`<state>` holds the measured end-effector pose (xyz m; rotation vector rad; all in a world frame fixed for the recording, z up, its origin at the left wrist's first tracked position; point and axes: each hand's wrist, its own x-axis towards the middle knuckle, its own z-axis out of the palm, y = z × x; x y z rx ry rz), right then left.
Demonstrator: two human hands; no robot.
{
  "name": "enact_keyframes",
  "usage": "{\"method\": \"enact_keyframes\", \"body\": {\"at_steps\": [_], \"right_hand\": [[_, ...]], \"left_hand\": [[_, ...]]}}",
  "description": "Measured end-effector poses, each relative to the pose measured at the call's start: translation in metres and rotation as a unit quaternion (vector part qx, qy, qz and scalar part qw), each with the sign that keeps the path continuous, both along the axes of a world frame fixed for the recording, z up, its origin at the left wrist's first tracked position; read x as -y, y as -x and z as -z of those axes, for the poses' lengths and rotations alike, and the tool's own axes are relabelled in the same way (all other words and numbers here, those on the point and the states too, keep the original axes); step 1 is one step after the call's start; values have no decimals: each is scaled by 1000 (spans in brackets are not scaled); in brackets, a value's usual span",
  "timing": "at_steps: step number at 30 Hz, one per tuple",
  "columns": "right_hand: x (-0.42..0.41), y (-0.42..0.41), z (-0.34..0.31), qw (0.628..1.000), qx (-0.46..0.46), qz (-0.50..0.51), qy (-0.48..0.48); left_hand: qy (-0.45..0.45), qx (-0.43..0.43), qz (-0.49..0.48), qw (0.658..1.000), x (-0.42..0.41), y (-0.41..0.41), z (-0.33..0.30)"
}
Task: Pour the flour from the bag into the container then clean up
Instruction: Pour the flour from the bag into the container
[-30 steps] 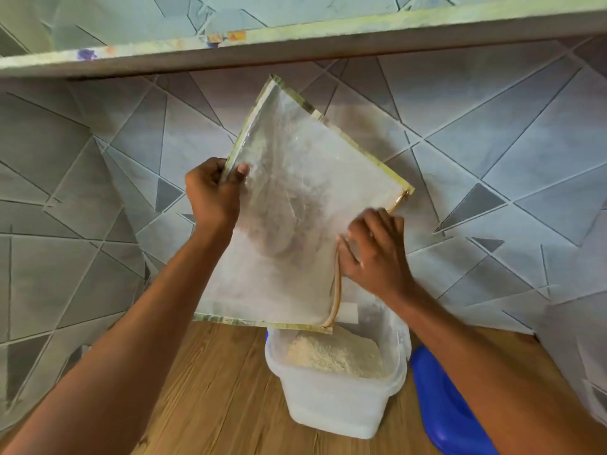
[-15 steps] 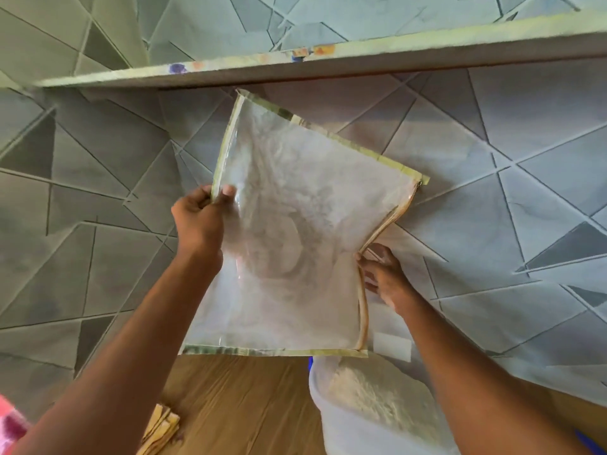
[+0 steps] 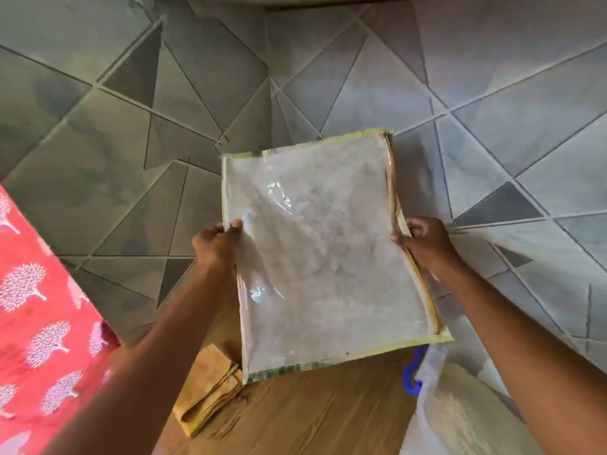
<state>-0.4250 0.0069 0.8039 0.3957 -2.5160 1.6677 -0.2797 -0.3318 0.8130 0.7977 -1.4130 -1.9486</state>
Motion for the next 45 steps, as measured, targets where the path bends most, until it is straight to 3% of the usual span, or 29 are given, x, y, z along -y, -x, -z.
{"method": "enact_keyframes", "body": {"at_steps": [5,14,18,24,30,33,36,41,45], "right_hand": [[44,37,14,981,-57,-9,-186],[111,102,101,936,26,-46,-347],[126,123,148,929,62,-36,-362],[151,129,194,894,123,-45,-428],[162,122,200,872,134,-65,-467],[161,109,179,888,132,-70,-436],[155,70,136,921,99,-73,-371],[121,-7,69,963,30,-65,-258],[71,-84,34,984,-26,-11,-178]], "left_hand": [[-16,89,14,996,27,1,82],[-65,252,44,964,47,5,200],[-26,339,78,937,52,7,237],[105,440,169,876,54,12,238],[219,443,238,836,58,8,234],[274,442,254,816,46,2,217],[305,392,241,834,28,-3,189],[341,231,209,887,-17,-16,131],[373,105,231,893,-70,-39,101]]}}
